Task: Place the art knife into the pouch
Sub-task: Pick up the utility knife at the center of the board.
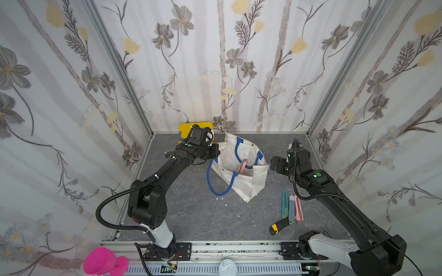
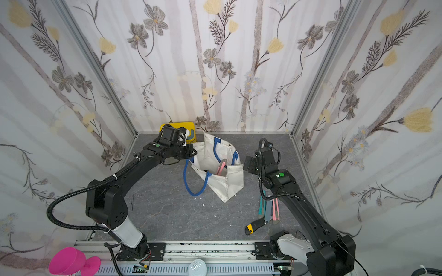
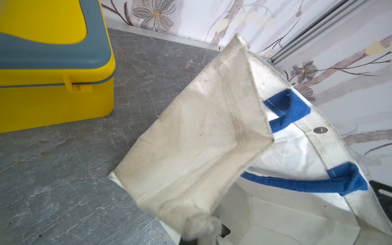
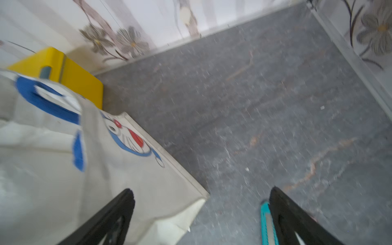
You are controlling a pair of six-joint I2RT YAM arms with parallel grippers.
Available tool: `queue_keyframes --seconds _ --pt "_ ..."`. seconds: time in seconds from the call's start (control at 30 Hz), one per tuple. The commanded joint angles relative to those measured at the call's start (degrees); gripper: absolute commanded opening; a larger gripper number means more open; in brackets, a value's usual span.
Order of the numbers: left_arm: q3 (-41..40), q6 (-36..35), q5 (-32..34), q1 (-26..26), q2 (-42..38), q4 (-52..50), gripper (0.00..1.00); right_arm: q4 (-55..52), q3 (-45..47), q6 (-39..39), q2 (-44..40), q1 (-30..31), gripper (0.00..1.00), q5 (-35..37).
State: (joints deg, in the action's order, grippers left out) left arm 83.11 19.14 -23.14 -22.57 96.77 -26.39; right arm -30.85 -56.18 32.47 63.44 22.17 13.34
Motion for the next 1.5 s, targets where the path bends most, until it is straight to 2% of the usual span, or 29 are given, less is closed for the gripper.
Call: queue_keyframes --seconds 0.0,0.2,0.4,0.53,0.6,0.67,0.77,0.9,0.93,1.13,1.2,1.47 --pt "-0.05 0.11 -0.32 -0.02 0.42 1.08 0.00 -3.62 3.86 3.56 -1.45 -1.10 1.00 -2.09" --pt "-0.10 0.20 -0.08 -0.02 0.28 1.17 0.00 -5.85 12.46 7.98 -3.61 -1.29 0.99 -6.84" --pt "0.05 0.38 -0.66 -0.01 0.42 1.26 0.00 -12.82 17.63 11.63 -4.38 -1.19 1.00 -0.18" --pt "-0.05 0.38 -0.95 -0.02 0.26 1.34 0.00 -11.42 20.67 13.36 -4.79 -1.56 0.91 -1.66" --pt "-0.05 0.38 -1.10 -0.01 0.18 1.34 0.00 -10.19 21.87 13.63 -4.90 -1.92 0.78 -1.59" --pt "-0.05 0.30 -1.38 -0.02 0.17 1.34 0.00 -9.63 22.68 13.42 -4.82 -3.05 0.75 -1.65" --pt "-0.05 0.29 -1.42 -0.11 0.09 1.34 0.00 -7.95 23.86 12.42 -4.97 -5.34 0.64 -2.78" --pt "-0.05 0.29 -1.38 -0.11 -0.07 1.34 0.00 -5.75 25.56 10.39 -3.76 -8.41 0.63 -4.35" --pt "-0.05 0.29 -1.30 -0.15 0.02 1.34 0.00 -5.27 25.66 10.09 -3.37 -8.91 0.60 -4.87" --pt "-0.05 0.20 -1.31 -0.24 0.30 1.33 0.00 -3.23 26.56 10.68 -1.82 -9.74 0.57 -3.36" --pt "-0.05 0.20 -1.30 -0.20 0.34 1.34 0.00 -2.64 26.95 10.73 -1.82 -9.95 0.48 -2.36" --pt "0.14 0.11 -1.39 -0.20 0.30 1.17 0.00 -0.23 28.53 10.95 0.16 -10.75 0.48 -1.57"
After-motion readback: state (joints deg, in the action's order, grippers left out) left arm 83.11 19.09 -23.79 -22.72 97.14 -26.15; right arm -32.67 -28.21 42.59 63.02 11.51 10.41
